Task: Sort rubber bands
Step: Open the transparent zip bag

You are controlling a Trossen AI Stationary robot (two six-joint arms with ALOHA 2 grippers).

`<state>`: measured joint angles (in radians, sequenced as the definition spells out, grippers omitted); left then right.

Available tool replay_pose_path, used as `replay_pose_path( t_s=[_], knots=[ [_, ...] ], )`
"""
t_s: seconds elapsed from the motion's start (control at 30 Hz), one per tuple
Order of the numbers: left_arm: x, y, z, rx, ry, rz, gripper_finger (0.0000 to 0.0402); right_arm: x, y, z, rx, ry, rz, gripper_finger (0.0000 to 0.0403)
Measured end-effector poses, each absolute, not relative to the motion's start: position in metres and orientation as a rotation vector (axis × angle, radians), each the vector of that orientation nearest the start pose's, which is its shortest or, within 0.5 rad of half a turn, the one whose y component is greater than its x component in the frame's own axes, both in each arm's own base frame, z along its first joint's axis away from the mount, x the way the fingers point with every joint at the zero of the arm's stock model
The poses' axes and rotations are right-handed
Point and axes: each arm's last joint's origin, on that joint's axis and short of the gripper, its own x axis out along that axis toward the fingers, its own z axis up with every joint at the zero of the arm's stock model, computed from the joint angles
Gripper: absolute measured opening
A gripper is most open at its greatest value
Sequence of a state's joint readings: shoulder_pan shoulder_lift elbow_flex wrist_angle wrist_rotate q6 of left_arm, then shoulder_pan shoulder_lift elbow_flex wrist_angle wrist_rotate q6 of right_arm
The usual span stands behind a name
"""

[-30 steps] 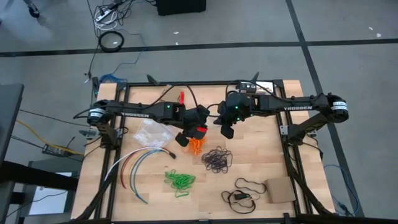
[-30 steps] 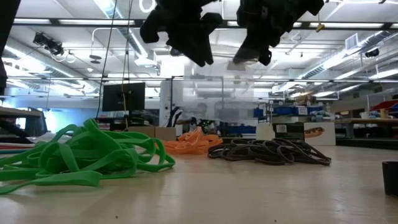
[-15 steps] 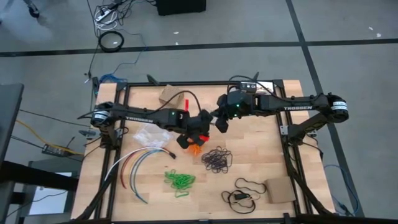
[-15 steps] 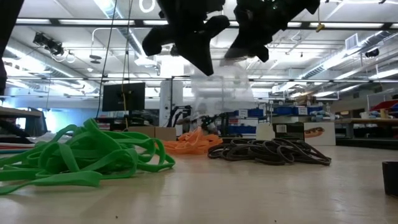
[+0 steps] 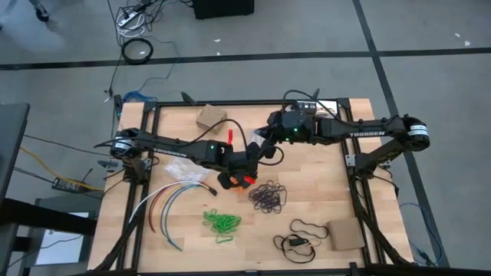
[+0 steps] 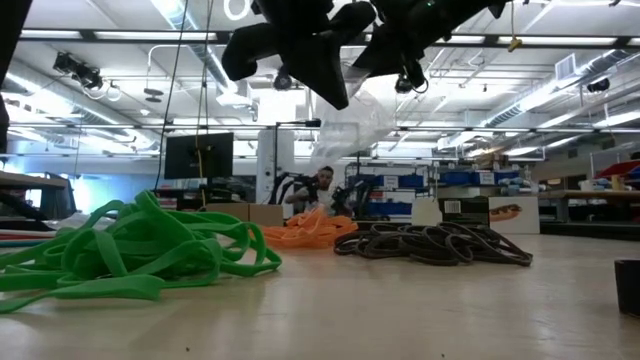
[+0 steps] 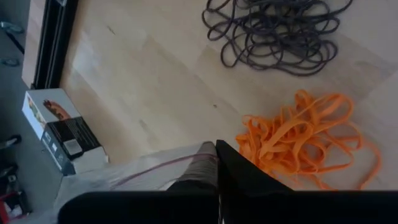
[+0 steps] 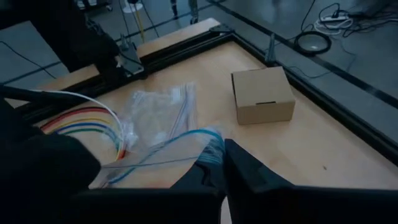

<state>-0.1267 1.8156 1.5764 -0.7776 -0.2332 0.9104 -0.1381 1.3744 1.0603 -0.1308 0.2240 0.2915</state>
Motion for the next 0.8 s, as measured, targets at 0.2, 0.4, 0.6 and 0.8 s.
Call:
replay_pose_path(
  t_s=[0.2,0.4,0.6,0.8],
  knots=[
    [0.381,-0.044,0.278,0.998,1.008,-0.405,0.0001,0.303,-0.049,0.302,0.255,0.392,-0.438,0.0000],
    [0.378,-0.044,0.277,0.978,1.033,-0.427,0.0001,0.303,-0.048,0.302,0.214,0.407,-0.399,0.0000],
    [0.370,-0.042,0.288,0.935,0.992,-0.464,0.0000,0.302,-0.046,0.300,0.107,0.462,-0.286,0.0039],
    [0.358,-0.029,0.302,0.799,0.962,-0.532,0.0000,0.292,-0.045,0.294,0.083,0.589,-0.257,0.0148]
  ],
)
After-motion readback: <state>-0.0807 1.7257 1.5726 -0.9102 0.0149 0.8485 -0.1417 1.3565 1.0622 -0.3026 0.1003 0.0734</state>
